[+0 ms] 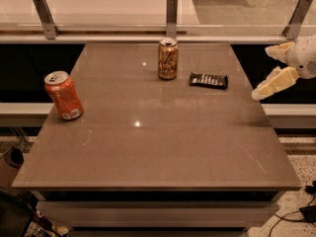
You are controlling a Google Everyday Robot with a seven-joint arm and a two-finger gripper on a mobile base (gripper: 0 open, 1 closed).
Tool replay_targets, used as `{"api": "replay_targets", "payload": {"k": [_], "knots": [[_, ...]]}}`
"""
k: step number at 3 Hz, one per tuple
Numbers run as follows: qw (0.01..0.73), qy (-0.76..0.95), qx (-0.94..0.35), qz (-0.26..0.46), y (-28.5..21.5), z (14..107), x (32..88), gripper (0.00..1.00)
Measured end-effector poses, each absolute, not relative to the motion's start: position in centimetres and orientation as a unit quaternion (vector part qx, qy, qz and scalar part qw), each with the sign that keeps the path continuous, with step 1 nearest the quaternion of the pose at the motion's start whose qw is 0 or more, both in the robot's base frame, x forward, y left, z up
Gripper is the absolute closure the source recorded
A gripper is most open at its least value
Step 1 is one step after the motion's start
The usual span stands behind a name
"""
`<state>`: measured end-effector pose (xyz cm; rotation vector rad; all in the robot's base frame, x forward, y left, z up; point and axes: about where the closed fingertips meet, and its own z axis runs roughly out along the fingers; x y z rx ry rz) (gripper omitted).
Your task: Move rxbar chocolate near coke can
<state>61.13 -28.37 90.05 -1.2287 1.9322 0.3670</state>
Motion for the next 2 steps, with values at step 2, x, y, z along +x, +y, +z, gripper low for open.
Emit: {"api": "replay_targets", "payload": {"k": [2], "knots": [[0.397, 0.761, -0.484, 0.173, -26.8, 88.3, 64.2, 0.0]]}}
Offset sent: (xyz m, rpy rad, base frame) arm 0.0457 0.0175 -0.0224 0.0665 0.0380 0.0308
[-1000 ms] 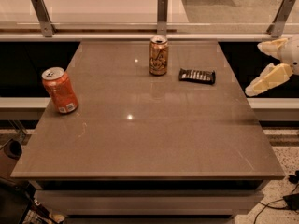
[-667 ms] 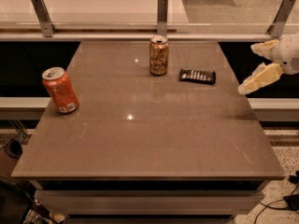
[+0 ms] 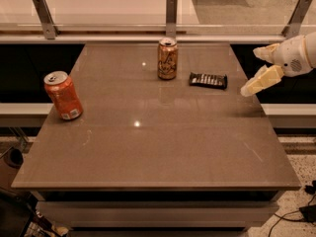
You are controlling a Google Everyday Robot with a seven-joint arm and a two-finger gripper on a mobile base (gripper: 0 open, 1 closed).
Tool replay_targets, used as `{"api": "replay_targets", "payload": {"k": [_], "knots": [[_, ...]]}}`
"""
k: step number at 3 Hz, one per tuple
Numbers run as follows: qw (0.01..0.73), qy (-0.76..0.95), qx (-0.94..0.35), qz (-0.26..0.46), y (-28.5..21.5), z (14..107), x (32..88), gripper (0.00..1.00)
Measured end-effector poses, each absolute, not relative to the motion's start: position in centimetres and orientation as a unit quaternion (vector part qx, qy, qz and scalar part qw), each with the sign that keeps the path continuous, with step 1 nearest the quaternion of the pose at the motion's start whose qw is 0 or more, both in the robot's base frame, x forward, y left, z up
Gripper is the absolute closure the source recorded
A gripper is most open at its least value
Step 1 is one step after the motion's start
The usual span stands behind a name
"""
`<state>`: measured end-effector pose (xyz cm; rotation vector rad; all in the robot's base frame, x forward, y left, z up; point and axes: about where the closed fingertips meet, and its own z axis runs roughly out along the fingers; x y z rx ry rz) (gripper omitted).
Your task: Move rxbar chocolate near coke can
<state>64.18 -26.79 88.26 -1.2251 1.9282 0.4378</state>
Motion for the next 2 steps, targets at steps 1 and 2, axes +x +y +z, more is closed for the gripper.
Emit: {"api": "replay_targets", "payload": {"k": [1, 2], "knots": [[0.392, 0.753, -0.49, 0.198, -24.83, 87.01, 65.73, 0.0], [0.392, 0.753, -0.49, 0.198, -24.82, 87.01, 65.73, 0.0]]}}
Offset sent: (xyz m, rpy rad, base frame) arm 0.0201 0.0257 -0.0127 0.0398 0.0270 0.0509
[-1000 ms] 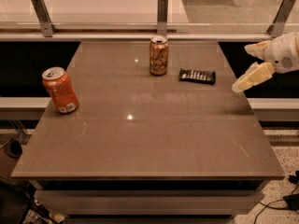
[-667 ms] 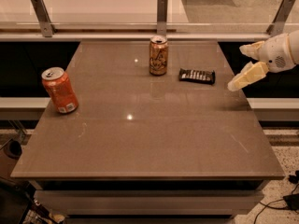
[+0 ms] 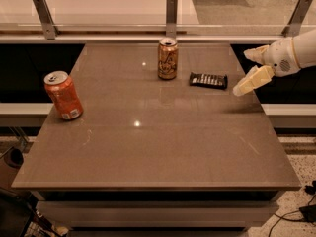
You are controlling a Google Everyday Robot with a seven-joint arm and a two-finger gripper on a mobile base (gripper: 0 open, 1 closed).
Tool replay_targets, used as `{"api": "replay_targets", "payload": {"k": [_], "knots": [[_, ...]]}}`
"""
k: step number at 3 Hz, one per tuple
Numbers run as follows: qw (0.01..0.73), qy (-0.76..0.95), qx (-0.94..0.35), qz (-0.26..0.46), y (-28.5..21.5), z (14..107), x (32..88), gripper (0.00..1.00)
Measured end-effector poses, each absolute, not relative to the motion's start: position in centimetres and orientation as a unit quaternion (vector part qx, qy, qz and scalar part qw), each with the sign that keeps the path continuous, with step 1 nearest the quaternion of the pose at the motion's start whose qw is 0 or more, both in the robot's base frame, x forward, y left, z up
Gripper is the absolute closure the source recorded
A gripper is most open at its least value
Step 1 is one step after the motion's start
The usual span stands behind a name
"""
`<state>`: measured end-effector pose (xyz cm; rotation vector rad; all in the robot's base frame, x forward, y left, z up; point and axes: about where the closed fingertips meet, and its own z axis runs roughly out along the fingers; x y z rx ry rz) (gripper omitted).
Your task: Move rxbar chocolate near coke can
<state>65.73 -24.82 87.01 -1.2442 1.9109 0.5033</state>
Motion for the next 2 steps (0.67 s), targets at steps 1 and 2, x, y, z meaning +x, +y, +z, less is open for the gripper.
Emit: {"api": "replay_targets", "payload": {"k": [1, 2], "knots": [[0.4, 0.745, -0.49, 0.211, -24.5, 86.6, 66.5, 0.0], [0.405, 0.734, -0.495, 0.23, -23.4, 85.7, 67.6, 0.0]]}}
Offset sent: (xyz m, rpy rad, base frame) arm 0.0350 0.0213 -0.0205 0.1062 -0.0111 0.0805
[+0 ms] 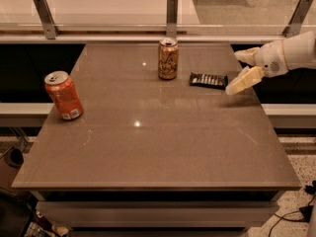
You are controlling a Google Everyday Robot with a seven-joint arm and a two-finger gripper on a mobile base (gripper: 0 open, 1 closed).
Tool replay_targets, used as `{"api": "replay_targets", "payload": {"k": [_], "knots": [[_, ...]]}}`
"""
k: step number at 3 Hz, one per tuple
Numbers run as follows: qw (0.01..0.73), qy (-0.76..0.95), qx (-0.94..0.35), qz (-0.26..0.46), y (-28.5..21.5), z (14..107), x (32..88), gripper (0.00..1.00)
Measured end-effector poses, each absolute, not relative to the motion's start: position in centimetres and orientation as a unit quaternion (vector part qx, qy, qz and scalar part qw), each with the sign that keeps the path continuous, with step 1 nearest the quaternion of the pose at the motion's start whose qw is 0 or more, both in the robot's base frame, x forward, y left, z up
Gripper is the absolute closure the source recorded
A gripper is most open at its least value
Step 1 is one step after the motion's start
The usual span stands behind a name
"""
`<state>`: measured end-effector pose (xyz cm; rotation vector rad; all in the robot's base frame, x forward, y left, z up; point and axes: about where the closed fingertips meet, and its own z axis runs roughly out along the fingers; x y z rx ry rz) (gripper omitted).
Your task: Move rxbar chocolate near coke can
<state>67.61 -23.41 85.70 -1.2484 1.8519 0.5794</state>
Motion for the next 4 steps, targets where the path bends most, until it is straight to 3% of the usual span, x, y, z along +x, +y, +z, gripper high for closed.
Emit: {"api": "replay_targets", "payload": {"k": [4], "knots": [[0.441, 0.706, -0.486, 0.267, -20.5, 82.6, 68.8, 0.0]]}}
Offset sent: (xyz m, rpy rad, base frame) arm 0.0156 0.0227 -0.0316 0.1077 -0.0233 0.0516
